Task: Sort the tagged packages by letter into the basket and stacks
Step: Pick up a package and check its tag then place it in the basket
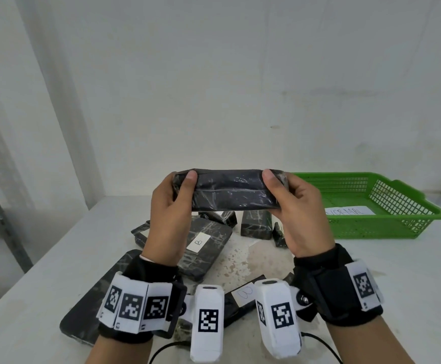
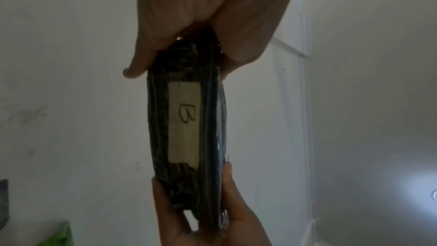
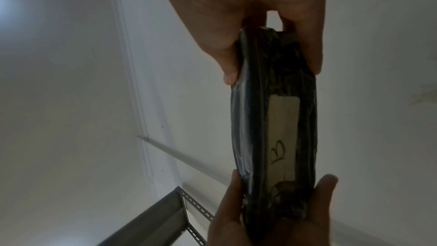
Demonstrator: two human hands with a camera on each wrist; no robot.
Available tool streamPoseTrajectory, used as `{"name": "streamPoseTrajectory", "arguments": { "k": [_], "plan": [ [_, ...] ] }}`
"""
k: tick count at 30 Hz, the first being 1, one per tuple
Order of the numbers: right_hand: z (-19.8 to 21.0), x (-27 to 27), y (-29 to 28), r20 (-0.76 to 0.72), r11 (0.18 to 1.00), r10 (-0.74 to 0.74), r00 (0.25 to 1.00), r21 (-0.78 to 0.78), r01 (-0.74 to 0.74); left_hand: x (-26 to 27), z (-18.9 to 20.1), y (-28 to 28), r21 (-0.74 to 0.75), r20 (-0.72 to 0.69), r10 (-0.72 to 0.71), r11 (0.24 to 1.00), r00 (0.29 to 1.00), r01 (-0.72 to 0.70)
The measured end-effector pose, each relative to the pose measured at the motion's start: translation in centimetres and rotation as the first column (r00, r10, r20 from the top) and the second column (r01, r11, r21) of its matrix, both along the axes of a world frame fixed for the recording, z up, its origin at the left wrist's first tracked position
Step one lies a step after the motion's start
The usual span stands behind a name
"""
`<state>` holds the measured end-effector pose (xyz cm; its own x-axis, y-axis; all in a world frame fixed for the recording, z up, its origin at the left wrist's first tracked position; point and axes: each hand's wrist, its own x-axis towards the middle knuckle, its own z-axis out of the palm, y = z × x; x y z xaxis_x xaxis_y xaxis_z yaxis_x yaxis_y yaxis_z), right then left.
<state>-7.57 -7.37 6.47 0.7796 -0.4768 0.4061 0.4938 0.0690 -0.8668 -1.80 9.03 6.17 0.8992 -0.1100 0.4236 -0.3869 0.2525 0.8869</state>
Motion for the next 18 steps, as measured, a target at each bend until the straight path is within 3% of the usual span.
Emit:
{"name": "streamPoseTrajectory", "arguments": {
  "k": [4,10,15,18],
  "plan": [
    [-0.2,0.4,0.2,-0.032,0.999,-0.039,0.999,0.018,0.04,-0.4,0.0,-0.1,-0.025,-0.02,-0.057,0.998,0.998,0.056],
    [-0.4,0.6,0.9,-0.065,0.999,0.044,0.997,0.024,-0.042,0.4,-0.3,-0.2,0.005,0.011,0.049,0.999,0.999,-0.049],
    [-0.7,1.1,0.5,-0.04,0.998,-0.057,0.998,-0.042,0.056,-0.4,-0.2,-0.3,-0.044,-0.048,-0.074,0.996,0.996,0.072],
    [-0.6,1.2,0.6,-0.04,0.995,-0.064,0.997,-0.075,0.061,-0.2,-0.7,-0.4,-0.047,-0.049,-0.012,0.999,0.999,0.01]
  ]
}}
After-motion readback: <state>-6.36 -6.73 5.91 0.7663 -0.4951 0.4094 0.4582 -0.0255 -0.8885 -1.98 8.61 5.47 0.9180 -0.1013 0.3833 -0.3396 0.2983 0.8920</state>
